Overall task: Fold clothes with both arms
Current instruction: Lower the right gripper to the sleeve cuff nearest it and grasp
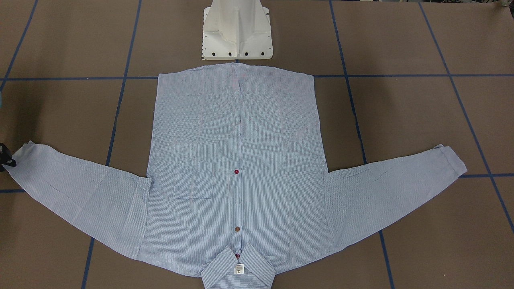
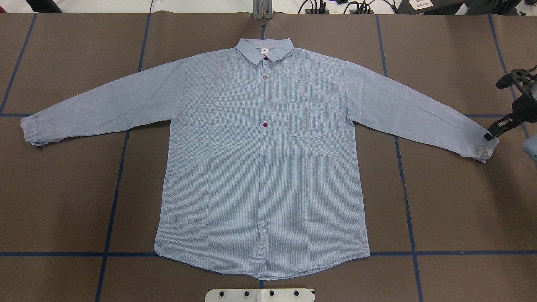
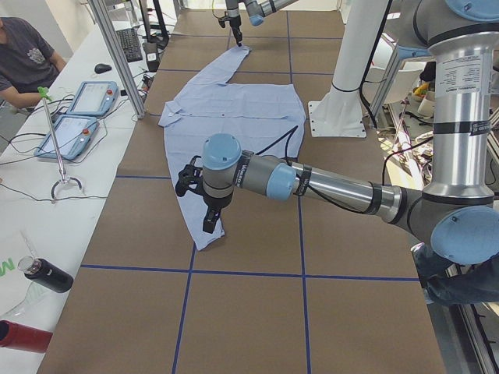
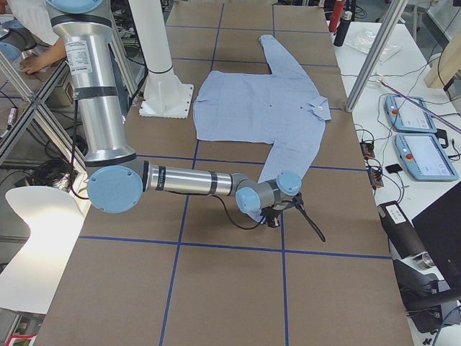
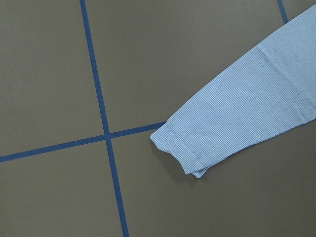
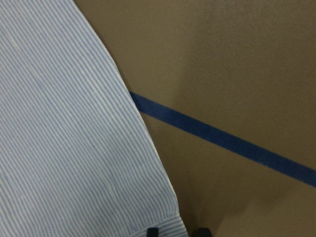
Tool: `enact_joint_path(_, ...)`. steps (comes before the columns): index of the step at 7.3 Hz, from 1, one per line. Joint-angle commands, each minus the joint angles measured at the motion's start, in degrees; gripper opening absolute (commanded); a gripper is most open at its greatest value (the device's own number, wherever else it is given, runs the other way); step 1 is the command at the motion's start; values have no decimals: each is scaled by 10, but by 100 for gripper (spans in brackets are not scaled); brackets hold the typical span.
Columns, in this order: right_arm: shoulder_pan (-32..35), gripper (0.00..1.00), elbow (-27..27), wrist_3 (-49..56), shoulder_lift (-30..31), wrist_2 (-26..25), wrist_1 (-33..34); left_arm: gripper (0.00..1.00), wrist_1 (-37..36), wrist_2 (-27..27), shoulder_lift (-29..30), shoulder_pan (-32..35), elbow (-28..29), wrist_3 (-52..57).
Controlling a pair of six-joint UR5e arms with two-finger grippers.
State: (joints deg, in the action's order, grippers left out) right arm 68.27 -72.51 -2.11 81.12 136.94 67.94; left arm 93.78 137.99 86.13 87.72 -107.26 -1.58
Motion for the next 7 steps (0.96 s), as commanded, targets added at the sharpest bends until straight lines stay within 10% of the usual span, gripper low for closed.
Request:
enact_joint_path(1, 0, 20, -1, 0, -2, 2, 1, 100, -1, 0, 0, 0, 0, 0)
enact_joint_path(7, 35, 0, -57, -9, -3, 94, 4, 100, -2, -1, 0, 0, -1, 0)
